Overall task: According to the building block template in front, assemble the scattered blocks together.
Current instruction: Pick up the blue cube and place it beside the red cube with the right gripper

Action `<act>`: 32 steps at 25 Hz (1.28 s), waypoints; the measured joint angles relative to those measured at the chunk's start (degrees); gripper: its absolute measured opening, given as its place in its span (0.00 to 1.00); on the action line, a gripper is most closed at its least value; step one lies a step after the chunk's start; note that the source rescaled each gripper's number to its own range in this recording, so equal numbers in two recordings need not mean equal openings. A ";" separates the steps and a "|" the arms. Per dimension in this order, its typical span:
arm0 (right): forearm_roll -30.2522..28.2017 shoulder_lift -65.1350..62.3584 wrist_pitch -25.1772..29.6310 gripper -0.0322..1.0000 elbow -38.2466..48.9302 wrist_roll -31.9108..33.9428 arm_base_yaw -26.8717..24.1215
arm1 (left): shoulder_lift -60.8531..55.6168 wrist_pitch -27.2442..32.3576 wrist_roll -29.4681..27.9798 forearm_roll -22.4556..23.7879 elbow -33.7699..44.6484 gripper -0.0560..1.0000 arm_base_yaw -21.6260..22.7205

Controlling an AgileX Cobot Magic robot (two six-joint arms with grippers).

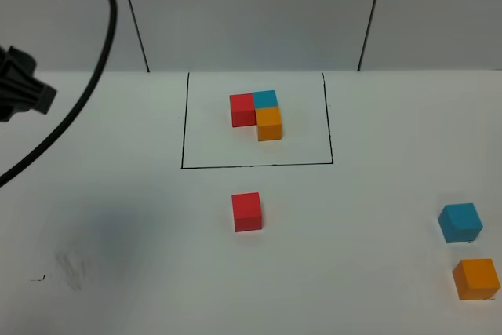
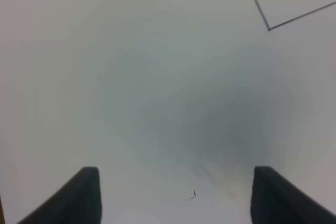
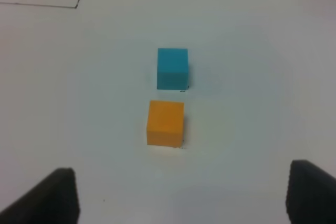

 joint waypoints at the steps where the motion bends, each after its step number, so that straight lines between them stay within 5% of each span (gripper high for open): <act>1: 0.00 0.00 0.00 0.65 0.00 0.00 0.00 | -2.33 0.00 -1.26 0.70 1.70 0.57 0.00; 13: 0.00 0.00 0.00 0.65 0.00 0.00 0.00 | -33.67 0.06 -5.90 1.46 15.24 0.57 0.00; 23: 0.00 0.00 0.00 0.65 0.00 0.00 0.00 | -56.00 0.11 -1.60 -11.13 20.43 0.57 0.00; 32: 0.00 0.00 0.00 0.65 0.00 0.00 0.00 | -68.15 -2.11 4.54 -13.97 30.02 0.57 4.11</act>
